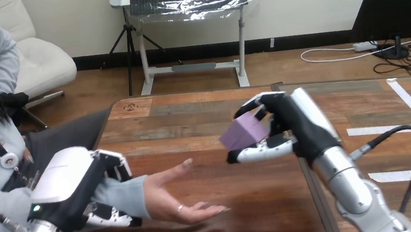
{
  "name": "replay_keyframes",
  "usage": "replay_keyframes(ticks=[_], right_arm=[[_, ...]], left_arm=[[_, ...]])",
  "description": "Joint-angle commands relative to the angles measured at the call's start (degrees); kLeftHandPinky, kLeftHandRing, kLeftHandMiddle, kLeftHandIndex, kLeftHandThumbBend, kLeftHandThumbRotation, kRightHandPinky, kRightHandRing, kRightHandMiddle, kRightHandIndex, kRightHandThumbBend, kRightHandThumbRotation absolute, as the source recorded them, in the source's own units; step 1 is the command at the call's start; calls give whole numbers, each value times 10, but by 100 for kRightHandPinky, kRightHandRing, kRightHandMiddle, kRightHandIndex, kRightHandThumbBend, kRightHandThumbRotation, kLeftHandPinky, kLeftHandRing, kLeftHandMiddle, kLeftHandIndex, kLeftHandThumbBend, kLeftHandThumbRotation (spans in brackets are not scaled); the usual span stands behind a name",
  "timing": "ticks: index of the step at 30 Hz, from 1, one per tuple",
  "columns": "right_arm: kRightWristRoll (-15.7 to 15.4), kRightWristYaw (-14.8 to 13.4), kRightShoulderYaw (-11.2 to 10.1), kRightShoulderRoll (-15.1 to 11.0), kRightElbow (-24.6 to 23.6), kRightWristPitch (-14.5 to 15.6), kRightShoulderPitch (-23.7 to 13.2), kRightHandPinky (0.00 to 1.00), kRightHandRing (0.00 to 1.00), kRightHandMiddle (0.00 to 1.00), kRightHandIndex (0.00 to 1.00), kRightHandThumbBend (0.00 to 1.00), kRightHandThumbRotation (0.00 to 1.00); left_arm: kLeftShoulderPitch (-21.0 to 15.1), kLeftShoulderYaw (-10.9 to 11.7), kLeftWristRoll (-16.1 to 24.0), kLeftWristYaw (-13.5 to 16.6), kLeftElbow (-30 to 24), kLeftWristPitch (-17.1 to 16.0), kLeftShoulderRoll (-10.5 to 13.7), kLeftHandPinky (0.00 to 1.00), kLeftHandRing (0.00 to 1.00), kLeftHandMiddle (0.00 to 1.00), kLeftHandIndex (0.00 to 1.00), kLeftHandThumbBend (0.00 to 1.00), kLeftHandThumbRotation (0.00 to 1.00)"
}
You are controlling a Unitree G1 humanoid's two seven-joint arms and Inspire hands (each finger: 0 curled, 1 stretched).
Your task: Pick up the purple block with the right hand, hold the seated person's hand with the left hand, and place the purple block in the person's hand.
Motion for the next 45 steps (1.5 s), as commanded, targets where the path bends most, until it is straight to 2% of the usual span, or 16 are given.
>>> replay_keyframes(ticks=[1, 5, 14, 25, 45], right_arm=[[2, -2, 2, 12, -1, -19, -41, 5, 9, 14, 17, 34, 2], [3, 2, 3, 19, -3, -14, -38, 5, 9, 15, 18, 34, 2], [3, 15, 10, 33, -30, 11, -27, 6, 10, 15, 19, 34, 11], [2, 26, 15, 46, -53, 11, -14, 6, 10, 16, 19, 35, 8], [-4, 36, 31, 73, -132, 44, 23, 5, 9, 14, 16, 36, 14]], left_arm=[[-29, 23, -24, 1, -67, -14, -1, 18, 23, 30, 32, 90, 0], [-27, 28, -34, -16, -86, -11, -1, 18, 23, 29, 32, 89, 0], [-29, 39, -52, -43, -112, -13, -3, 18, 23, 30, 32, 89, 0], [-40, 44, -42, -42, -133, -9, -9, 19, 24, 31, 33, 88, 0], [-59, 46, -58, -81, -187, 27, -33, 19, 23, 30, 33, 90, 0]])
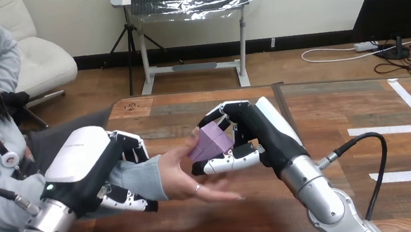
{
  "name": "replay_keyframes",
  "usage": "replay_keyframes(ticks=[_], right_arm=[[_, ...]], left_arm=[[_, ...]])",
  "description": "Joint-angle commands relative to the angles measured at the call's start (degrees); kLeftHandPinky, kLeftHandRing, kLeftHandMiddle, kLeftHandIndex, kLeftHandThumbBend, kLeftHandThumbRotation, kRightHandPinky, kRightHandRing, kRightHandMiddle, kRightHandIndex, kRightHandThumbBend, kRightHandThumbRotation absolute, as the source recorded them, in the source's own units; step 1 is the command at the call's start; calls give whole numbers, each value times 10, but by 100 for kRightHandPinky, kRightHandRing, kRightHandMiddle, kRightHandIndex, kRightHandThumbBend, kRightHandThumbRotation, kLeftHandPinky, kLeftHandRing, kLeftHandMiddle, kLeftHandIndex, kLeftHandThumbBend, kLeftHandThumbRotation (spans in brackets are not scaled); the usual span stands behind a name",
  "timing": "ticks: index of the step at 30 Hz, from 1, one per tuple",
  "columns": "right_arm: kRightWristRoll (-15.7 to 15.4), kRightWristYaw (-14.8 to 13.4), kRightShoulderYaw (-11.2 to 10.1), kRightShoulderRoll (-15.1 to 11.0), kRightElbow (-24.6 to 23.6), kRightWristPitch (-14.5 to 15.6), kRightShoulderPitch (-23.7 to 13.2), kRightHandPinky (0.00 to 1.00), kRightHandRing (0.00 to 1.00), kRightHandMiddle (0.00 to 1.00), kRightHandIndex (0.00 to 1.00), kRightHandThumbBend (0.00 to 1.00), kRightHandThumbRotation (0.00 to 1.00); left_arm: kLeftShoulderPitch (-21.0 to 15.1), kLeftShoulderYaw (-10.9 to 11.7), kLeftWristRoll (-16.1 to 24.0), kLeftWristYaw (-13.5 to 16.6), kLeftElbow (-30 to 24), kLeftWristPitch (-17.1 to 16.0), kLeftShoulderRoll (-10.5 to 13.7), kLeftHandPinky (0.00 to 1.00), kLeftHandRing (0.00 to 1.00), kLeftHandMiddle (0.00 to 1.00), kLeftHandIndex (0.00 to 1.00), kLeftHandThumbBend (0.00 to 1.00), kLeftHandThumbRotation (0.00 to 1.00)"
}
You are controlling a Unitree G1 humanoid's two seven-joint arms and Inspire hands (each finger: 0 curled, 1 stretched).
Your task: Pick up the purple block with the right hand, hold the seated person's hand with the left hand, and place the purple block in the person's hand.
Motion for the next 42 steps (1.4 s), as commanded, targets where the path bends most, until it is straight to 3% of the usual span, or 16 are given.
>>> replay_keyframes(ticks=[1, 10, 27, 42], right_arm=[[0, 7, 9, 11, -55, 8, -7, 5, 9, 14, 16, 36, 14], [-6, 2, 20, 23, -90, 21, 15, 5, 9, 14, 16, 36, 15], [-14, 13, 34, 35, -175, 103, 48, 6, 9, 15, 18, 35, 16], [-23, 15, 38, 33, -197, 126, 51, 6, 10, 15, 18, 36, 16]], left_arm=[[-69, 24, -30, 0, -70, -5, -29, 19, 23, 30, 33, 90, 0], [-80, 24, -35, -9, -77, -4, -45, 19, 23, 30, 32, 91, 0], [-91, 21, -22, -6, -84, 2, -65, 18, 23, 30, 33, 93, 0], [-94, 18, -20, -1, -77, -1, -77, 17, 23, 29, 32, 94, 0]])
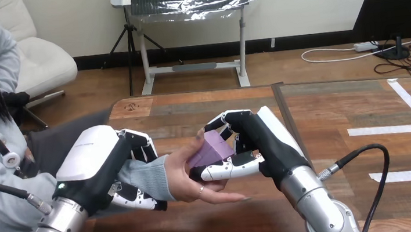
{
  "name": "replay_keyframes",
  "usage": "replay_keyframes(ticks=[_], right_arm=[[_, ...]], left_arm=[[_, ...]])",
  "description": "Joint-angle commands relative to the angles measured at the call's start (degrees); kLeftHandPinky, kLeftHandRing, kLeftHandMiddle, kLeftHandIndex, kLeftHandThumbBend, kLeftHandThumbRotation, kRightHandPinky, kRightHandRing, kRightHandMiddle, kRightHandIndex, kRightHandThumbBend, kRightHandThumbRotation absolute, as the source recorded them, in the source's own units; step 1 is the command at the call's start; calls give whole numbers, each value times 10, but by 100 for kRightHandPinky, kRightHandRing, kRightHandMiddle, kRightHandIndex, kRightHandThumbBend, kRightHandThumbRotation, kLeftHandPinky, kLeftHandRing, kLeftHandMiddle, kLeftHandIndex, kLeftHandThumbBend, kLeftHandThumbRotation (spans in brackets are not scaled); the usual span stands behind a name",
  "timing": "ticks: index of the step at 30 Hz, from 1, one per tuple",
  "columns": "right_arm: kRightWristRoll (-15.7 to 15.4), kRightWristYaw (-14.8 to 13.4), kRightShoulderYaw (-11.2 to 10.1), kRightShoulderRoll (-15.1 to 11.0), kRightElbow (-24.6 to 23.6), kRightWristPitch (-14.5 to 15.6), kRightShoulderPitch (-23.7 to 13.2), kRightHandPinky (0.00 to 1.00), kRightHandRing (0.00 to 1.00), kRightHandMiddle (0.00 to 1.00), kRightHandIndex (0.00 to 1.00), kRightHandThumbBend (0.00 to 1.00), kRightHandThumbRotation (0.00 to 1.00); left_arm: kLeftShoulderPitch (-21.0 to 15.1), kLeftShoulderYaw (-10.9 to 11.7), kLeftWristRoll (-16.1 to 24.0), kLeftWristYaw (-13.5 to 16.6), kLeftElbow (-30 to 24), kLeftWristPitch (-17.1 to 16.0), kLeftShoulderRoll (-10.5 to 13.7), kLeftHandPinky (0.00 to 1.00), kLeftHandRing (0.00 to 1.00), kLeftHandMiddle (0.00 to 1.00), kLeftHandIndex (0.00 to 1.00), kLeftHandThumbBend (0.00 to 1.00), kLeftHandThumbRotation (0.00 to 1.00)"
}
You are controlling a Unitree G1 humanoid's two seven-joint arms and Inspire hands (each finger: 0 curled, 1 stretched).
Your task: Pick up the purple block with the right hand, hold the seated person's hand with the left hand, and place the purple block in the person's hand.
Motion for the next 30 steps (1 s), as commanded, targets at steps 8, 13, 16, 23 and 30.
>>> replay_keyframes(ticks=[8, 13, 16, 23, 30], right_arm=[[-13, 5, 18, 13, -41, 6, -28, 6, 10, 16, 18, 37, 16], [-15, 5, 18, 12, -38, 6, -29, 6, 10, 16, 18, 37, 16], [-18, 4, 18, 13, -38, 9, -30, 6, 10, 16, 18, 37, 17], [-22, -2, 18, 12, -30, 3, -33, 6, 10, 16, 19, 38, 18], [-21, -7, 17, 13, -20, -6, -36, 6, 10, 16, 19, 39, 18]], left_arm=[[-92, 10, -12, 24, -62, -31, -40, 17, 22, 29, 32, 94, 0], [-90, 11, -11, 27, -62, -33, -39, 18, 23, 30, 32, 94, 0], [-88, 11, -10, 29, -61, -35, -38, 18, 23, 30, 32, 94, 0], [-83, 12, -5, 35, -62, -32, -36, 19, 24, 30, 33, 94, 0], [-78, 12, -4, 36, -60, -30, -33, 20, 24, 31, 34, 94, 0]])
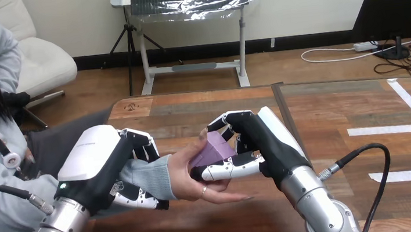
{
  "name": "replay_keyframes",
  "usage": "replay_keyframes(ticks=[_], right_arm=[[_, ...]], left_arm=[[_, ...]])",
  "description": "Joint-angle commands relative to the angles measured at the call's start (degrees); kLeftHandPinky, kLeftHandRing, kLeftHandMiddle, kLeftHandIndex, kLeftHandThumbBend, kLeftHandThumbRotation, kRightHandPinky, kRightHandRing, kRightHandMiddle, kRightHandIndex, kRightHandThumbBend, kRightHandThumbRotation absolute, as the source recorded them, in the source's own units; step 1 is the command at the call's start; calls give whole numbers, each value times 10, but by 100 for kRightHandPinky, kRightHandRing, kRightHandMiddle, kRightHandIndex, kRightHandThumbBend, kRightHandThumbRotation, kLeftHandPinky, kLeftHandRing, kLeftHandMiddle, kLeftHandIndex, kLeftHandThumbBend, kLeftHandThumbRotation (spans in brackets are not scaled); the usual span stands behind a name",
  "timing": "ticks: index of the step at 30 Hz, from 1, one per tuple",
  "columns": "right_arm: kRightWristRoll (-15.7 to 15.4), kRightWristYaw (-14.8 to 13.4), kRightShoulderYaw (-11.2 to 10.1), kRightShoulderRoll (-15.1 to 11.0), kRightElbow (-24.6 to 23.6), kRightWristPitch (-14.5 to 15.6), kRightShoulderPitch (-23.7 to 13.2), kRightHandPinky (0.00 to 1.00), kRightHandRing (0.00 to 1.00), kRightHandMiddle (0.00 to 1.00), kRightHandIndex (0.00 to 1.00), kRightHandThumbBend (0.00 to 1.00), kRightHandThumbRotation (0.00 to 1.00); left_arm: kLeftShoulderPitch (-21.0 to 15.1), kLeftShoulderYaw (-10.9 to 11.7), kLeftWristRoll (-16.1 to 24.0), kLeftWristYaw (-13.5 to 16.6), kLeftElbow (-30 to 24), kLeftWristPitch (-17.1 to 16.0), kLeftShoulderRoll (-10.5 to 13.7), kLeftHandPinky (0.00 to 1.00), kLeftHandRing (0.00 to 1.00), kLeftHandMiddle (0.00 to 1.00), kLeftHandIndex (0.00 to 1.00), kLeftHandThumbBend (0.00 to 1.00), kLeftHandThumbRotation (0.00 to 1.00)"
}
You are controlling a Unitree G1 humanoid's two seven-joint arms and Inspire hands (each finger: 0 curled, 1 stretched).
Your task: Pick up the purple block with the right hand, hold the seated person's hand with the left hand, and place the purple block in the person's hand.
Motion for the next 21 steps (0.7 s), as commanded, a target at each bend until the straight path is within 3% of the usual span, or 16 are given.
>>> replay_keyframes(ticks=[1, 14, 21], right_arm=[[-8, -4, 17, 13, -17, -17, -36, 6, 10, 16, 19, 39, 18], [-14, -7, 16, 12, -10, -11, -41, 8, 12, 18, 21, 43, 21], [-26, -7, 17, 9, -16, 5, -42, 16, 21, 26, 29, 52, 29]], left_arm=[[-78, 12, -10, 28, -60, -30, -27, 20, 25, 31, 34, 94, 0], [-62, 17, -4, 28, -80, -16, -22, 23, 27, 33, 36, 94, 0], [-57, 21, 2, 32, -85, -14, -21, 27, 31, 36, 38, 95, 0]])
